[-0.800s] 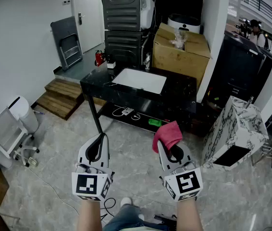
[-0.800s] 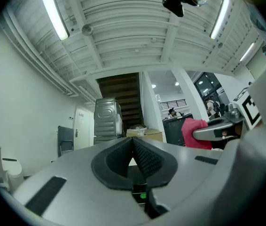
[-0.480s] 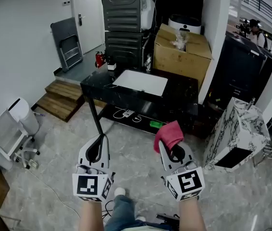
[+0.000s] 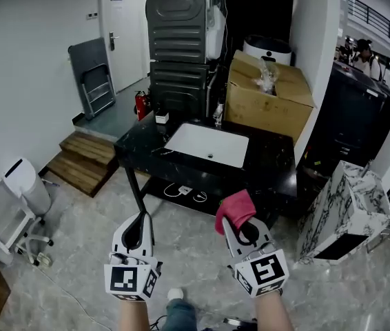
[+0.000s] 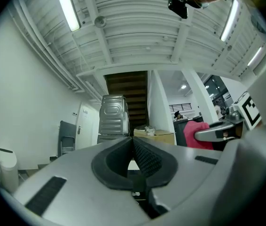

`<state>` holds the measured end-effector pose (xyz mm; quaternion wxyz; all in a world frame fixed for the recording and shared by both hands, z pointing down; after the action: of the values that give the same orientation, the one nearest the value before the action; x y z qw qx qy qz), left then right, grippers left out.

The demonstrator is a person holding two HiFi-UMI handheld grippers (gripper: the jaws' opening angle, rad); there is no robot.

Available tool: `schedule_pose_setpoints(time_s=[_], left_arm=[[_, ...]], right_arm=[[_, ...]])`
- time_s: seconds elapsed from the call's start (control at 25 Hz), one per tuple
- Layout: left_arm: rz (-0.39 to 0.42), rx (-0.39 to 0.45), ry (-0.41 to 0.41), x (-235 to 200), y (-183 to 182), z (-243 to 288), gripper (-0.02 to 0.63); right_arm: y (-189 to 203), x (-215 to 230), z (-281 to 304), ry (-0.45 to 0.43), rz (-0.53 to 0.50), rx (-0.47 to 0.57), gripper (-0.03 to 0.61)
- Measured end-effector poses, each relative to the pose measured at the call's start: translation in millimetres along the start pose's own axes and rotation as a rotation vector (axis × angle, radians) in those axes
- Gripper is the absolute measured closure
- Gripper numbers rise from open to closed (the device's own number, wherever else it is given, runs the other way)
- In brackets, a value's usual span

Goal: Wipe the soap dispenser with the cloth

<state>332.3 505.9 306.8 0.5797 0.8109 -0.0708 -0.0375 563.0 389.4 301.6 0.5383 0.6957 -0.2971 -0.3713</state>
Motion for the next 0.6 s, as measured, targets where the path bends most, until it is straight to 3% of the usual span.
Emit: schedule_pose_setpoints(time_s=[0.36,0.6], left_arm=[[-0.05,-0.016,0.085,-109.2,40.6,125.9,0.601],[-0.094,0.008,0.113,-165.1,55.5,180.8,0.601]], right_arm=[[21.1,9.9,159.6,0.023,-0.016,0.013,0.528],[32.3,20.3,238.7,0.03,-0.02,0.023,0.528]])
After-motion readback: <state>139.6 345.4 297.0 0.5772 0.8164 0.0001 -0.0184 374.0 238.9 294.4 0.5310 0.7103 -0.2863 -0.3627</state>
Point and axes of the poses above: the fingertips, and each gripper's own axes: z forward along the fingers, x to its right, y out of its underside, the point moved 9 cm from there along -z, backward along the fingers, and after that the axes turned 7 degrees about x, right-handed, at the moved point
